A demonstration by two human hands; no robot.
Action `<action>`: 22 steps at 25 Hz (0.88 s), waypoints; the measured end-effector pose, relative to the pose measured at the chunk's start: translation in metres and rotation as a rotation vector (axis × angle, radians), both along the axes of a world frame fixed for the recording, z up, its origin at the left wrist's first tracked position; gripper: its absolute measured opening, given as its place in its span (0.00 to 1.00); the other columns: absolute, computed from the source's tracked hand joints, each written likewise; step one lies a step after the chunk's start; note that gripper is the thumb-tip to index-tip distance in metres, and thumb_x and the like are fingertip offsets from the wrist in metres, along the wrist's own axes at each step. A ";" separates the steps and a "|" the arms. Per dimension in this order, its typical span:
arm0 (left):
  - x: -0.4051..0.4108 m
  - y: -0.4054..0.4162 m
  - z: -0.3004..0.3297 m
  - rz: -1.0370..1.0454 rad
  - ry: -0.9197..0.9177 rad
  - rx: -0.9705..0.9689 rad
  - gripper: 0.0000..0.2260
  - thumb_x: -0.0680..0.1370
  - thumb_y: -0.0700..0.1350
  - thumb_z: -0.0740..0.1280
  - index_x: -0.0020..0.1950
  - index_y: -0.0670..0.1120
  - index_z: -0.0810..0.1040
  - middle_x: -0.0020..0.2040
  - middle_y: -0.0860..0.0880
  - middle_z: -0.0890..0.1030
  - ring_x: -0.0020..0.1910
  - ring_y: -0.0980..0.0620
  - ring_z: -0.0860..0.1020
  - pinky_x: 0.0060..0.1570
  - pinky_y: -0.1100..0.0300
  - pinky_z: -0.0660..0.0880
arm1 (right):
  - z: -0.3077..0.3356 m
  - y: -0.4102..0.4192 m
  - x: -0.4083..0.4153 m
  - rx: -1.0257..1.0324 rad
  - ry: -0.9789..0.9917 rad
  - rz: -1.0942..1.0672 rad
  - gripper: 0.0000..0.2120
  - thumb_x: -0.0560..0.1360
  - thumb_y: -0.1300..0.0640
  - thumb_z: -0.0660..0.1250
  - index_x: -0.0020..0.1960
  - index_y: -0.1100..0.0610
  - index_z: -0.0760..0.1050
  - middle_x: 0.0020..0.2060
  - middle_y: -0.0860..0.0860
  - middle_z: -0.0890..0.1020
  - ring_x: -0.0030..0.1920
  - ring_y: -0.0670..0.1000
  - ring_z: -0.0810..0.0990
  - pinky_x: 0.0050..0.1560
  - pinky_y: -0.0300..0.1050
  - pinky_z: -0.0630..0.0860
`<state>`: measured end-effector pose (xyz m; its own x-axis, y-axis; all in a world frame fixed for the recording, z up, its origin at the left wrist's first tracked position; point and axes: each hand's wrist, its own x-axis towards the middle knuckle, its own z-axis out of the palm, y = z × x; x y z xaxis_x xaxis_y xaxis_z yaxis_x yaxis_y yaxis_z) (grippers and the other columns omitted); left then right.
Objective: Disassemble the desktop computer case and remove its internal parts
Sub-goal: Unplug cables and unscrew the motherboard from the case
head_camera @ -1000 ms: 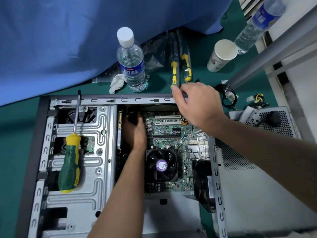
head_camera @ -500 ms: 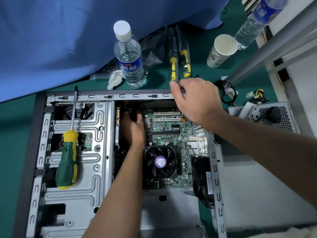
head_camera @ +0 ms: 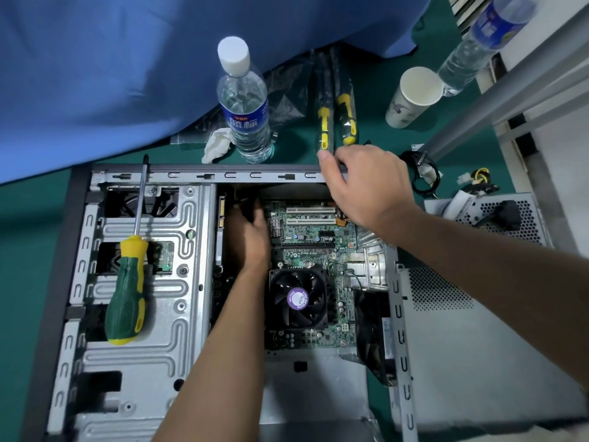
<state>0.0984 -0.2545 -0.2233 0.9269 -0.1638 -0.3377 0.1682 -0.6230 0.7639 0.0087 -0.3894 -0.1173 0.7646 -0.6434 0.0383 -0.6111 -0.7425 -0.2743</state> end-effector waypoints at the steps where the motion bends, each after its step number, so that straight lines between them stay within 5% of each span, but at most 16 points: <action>1: -0.001 -0.001 0.004 0.005 -0.001 0.043 0.23 0.82 0.45 0.63 0.72 0.33 0.66 0.72 0.35 0.69 0.71 0.40 0.67 0.65 0.65 0.57 | 0.000 0.000 0.000 0.001 -0.003 -0.001 0.24 0.82 0.44 0.52 0.33 0.56 0.68 0.27 0.48 0.70 0.30 0.52 0.69 0.38 0.45 0.58; 15: -0.002 0.002 -0.002 -0.008 -0.029 -0.040 0.17 0.82 0.44 0.64 0.67 0.34 0.72 0.63 0.35 0.76 0.64 0.37 0.74 0.59 0.58 0.66 | -0.002 -0.002 -0.001 0.010 -0.005 0.000 0.25 0.82 0.43 0.51 0.33 0.56 0.70 0.28 0.50 0.73 0.31 0.53 0.72 0.38 0.45 0.60; 19: -0.007 -0.003 0.003 0.085 0.011 0.021 0.26 0.82 0.52 0.61 0.76 0.40 0.63 0.75 0.41 0.67 0.74 0.45 0.65 0.64 0.66 0.52 | -0.001 -0.002 0.000 0.022 -0.017 -0.011 0.25 0.82 0.43 0.51 0.32 0.55 0.67 0.26 0.49 0.71 0.30 0.52 0.71 0.37 0.45 0.60; 22: -0.007 -0.003 0.004 0.065 -0.017 0.044 0.26 0.82 0.52 0.61 0.76 0.39 0.63 0.75 0.41 0.67 0.74 0.45 0.65 0.64 0.66 0.52 | -0.002 -0.001 -0.001 0.025 -0.023 -0.013 0.24 0.82 0.43 0.52 0.31 0.54 0.66 0.26 0.48 0.71 0.29 0.51 0.70 0.37 0.45 0.60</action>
<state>0.0912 -0.2572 -0.2188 0.9408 -0.0883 -0.3271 0.1965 -0.6444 0.7390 0.0081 -0.3909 -0.1191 0.7550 -0.6545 0.0397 -0.6140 -0.7270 -0.3072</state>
